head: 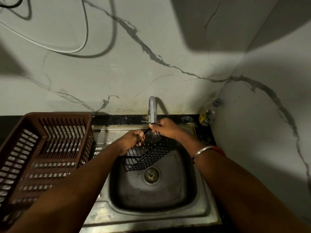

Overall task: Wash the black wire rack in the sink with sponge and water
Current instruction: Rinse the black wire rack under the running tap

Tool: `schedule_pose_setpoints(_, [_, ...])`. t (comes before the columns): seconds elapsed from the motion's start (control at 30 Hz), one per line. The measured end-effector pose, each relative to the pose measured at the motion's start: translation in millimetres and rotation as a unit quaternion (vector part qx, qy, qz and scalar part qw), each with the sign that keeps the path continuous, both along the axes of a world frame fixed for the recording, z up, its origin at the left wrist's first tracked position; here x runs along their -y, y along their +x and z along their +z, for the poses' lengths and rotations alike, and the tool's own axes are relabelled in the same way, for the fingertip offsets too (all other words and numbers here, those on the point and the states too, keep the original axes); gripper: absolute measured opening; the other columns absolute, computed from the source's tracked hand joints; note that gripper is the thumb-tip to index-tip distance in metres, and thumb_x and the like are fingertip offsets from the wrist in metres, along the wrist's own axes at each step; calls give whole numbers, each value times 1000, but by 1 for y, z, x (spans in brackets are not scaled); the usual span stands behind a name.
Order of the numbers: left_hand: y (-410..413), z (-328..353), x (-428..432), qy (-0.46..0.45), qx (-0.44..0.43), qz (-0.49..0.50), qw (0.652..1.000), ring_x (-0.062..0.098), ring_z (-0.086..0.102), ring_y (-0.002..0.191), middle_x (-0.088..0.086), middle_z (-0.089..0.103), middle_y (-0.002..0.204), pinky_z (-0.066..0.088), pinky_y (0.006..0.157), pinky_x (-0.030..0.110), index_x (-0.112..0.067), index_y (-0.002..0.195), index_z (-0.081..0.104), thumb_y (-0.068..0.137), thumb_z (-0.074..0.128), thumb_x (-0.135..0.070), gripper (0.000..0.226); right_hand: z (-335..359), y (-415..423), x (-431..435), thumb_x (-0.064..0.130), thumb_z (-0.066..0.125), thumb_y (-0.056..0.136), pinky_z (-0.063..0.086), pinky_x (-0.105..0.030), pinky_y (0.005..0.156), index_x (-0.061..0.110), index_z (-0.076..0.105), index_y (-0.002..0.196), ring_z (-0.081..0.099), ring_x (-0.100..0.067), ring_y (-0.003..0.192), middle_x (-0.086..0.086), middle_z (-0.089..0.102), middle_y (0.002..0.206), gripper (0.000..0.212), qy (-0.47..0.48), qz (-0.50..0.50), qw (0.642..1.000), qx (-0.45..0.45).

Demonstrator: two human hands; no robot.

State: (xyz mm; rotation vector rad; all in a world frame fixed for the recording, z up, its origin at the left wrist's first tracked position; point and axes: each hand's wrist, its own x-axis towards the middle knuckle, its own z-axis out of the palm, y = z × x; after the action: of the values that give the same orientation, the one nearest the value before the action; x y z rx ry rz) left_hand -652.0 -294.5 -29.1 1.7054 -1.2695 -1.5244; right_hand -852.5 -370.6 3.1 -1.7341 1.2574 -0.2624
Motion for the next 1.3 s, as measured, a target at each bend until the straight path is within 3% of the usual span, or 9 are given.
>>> schedule_pose_setpoints(0.17, [-9,8,1,12,-61,13,998,20,64,102,4,73,112,48,91,32,-19,116,71,116,40,-34,34,-9,18,-15,46,63,103,61,-34,74,29,74,90,71,-9,75,6,73,77,24,-34,10,999,9])
schedule_pose_setpoints(0.27, [-15,12,1,10,-110,38,993,9,66,114,-4,75,118,48,95,27,-24,126,70,115,42,-34,31,-10,19,-13,45,69,99,64,-39,80,26,75,99,75,-12,82,3,77,88,19,-31,6,999,21])
schedule_pose_setpoints(0.43, [-10,8,0,19,-166,105,980,15,76,88,3,81,96,59,71,26,-11,113,71,116,39,-26,35,-10,0,-5,36,67,102,64,-43,84,19,77,97,77,-15,80,0,77,80,21,-21,-26,999,6])
schedule_pose_setpoints(0.6, [-14,8,0,6,-161,93,982,8,65,69,1,71,79,53,71,25,-9,98,70,114,38,-46,52,-9,10,-4,35,69,102,64,-38,76,13,77,109,75,-9,77,4,77,85,24,-51,-36,998,-15])
schedule_pose_setpoints(0.73, [-6,-1,4,-36,-147,69,986,20,54,76,17,60,88,44,81,40,-1,105,69,108,56,-36,37,-9,13,-5,38,73,97,64,-38,66,12,76,109,74,-15,74,-2,76,87,29,-73,-38,995,-52])
schedule_pose_setpoints(0.87, [-1,-1,-1,-27,-140,76,987,16,56,70,7,58,76,49,73,30,-8,96,63,112,51,-24,25,-10,-9,2,38,73,98,54,-32,60,20,77,85,66,-5,59,3,71,69,23,-71,-17,996,-60])
schedule_pose_setpoints(1.03, [-1,2,4,-29,-120,93,988,18,54,72,5,59,71,45,75,32,-13,83,61,113,51,-24,33,-15,11,-4,48,61,103,56,-35,61,15,76,112,70,-16,72,2,70,80,37,-105,-15,990,-98])
schedule_pose_setpoints(1.17, [8,2,1,-32,-128,99,986,13,55,69,5,58,72,45,74,31,-12,84,61,113,49,-22,33,-10,-5,-1,47,59,105,44,-27,58,25,67,77,64,-14,64,2,67,72,36,-112,-6,988,-105])
schedule_pose_setpoints(1.3, [3,-1,4,-48,-126,92,987,14,52,71,14,58,82,40,75,33,-3,105,68,112,51,-23,28,-14,26,-7,57,61,100,53,-26,68,17,71,111,68,-20,87,-9,73,106,43,-109,35,987,-116])
